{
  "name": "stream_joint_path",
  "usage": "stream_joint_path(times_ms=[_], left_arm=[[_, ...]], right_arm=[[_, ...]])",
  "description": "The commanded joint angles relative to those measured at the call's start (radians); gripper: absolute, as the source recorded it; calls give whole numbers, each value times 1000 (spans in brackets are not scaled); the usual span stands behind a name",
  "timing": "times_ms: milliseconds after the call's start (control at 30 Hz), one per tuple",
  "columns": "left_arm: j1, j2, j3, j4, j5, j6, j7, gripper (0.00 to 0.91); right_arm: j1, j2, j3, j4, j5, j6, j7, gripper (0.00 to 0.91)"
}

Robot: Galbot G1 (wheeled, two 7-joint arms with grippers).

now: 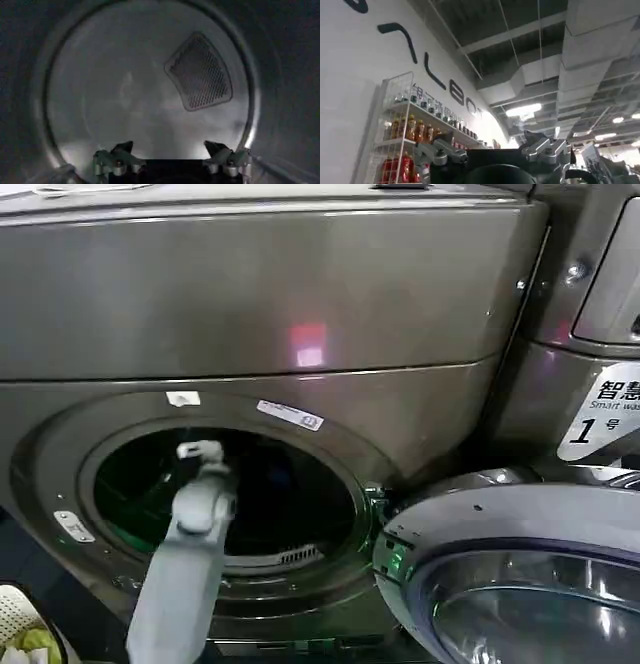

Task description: Grasp the clothes from the dryer.

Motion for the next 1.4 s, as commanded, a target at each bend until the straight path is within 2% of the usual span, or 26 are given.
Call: stream_joint_path(times_ms=[33,100,300,500,600,833,1400], left_arm=[[-345,65,353,451,121,-30,440,907],[-394,70,428,497,143,-66,514,907],[-492,59,616,644,392,-164,696,907],[-528,37,679,705,633,-180,723,907],[-533,29,675,703,590,-178,757,907],[-511,15,693,729,655,-217,710,907],[-462,-1,700,769,638,-215,720,907]], right_arm=[[6,1,-2,-1,1,-1,-1,907],[10,-2,-3,-6,1,-1,-1,907],[10,4,1,-22,-3,1,-6,907],[13,5,4,-36,-5,4,-6,907],[11,6,3,-40,-7,5,-6,907],[7,8,7,-44,-9,5,-8,907],[12,-1,6,-51,-30,7,-11,907]])
